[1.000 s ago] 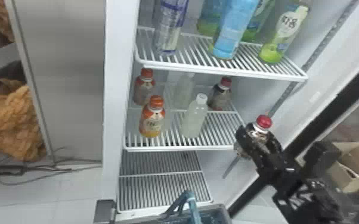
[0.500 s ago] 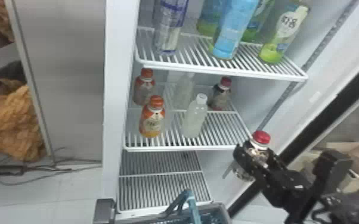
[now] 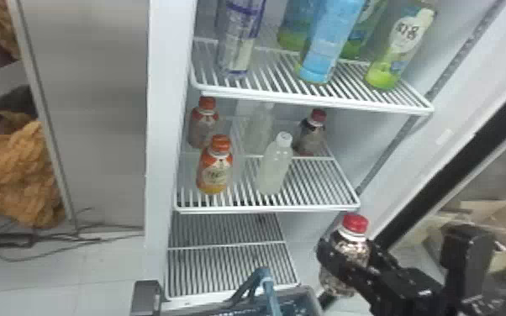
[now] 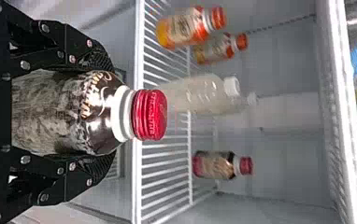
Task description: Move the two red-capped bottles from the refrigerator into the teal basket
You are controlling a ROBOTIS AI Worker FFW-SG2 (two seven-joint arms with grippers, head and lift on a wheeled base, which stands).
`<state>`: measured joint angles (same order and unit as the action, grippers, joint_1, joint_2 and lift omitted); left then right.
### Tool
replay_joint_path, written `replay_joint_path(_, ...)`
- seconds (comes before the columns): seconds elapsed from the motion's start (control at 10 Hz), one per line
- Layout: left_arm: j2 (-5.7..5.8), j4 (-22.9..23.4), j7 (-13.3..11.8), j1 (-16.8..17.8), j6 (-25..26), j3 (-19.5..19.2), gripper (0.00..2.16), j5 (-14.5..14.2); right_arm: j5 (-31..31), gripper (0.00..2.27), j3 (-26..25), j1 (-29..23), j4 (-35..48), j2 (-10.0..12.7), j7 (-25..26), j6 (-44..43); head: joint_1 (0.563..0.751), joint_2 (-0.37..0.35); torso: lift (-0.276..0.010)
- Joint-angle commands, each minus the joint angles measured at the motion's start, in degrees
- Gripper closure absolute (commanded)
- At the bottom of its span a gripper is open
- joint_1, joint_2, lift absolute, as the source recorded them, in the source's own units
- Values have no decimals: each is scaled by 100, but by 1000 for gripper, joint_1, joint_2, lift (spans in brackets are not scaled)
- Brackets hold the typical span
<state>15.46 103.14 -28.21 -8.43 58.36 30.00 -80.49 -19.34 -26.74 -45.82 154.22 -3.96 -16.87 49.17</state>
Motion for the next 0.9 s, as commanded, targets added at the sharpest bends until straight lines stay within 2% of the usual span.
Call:
replay_joint_path(0.0, -25, -56, 0, 0, -43, -64, 1122, 74, -100, 654, 0, -213, 392, -17, -18, 483, 695, -350, -228)
replay_joint_path(0.3, -69, -154, 0, 0, -268, -155, 1122, 166, -180, 656, 46, -339, 504, -17, -45, 1059, 695, -350, -228)
replay_joint_path(0.8, -78, -168, -9, -14, -310, -166, 1122, 154, -180, 630, 126, -353, 546, -26, -36, 1650, 695, -350, -228)
